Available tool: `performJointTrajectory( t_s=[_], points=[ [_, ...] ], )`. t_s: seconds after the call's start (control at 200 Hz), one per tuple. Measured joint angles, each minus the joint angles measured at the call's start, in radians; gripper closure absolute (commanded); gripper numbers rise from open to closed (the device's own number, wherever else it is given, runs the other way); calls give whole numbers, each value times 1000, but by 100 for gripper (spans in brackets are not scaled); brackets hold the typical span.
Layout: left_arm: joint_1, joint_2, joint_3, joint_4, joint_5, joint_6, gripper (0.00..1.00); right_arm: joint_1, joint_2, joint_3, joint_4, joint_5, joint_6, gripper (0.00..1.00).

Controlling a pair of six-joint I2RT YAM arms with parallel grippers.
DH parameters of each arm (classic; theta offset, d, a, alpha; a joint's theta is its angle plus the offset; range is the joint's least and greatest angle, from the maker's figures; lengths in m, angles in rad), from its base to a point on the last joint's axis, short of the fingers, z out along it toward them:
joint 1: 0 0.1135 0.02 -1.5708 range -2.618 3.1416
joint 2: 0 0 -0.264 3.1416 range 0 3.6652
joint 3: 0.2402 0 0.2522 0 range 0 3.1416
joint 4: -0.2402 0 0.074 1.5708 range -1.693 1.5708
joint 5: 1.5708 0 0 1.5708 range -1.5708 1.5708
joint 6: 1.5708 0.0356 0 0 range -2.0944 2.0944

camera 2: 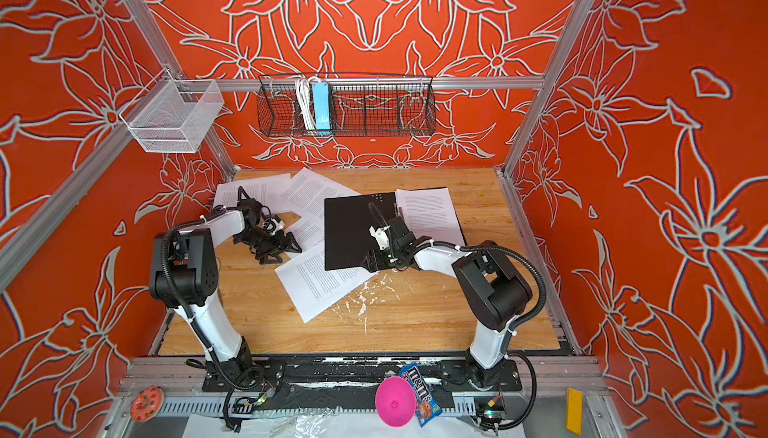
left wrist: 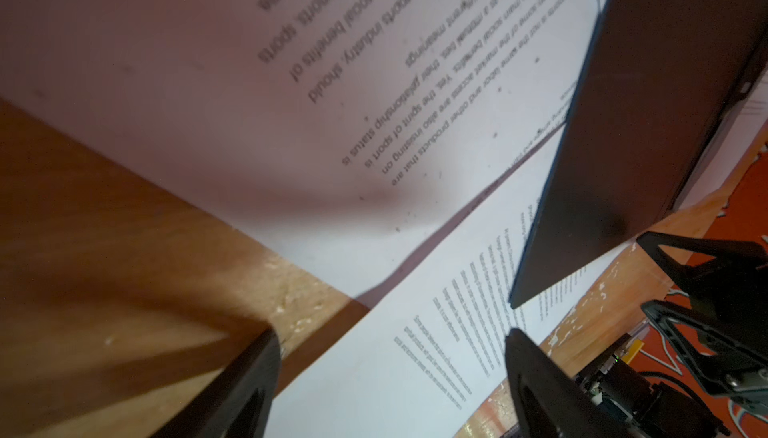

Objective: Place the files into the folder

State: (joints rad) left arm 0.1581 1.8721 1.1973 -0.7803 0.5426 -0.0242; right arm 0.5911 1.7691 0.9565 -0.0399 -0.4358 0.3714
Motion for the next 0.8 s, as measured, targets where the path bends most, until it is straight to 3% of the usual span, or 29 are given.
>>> performJointTrajectory(
  t_s=[0.55, 0.801],
  points=[
    [-4, -103, -168, -27, 140, -5, 18, 0, 37, 16, 29, -84, 32, 32],
    [-66, -127, -186, -34, 162, -11, 22, 0, 37, 16, 31, -105, 38, 31]
  ],
)
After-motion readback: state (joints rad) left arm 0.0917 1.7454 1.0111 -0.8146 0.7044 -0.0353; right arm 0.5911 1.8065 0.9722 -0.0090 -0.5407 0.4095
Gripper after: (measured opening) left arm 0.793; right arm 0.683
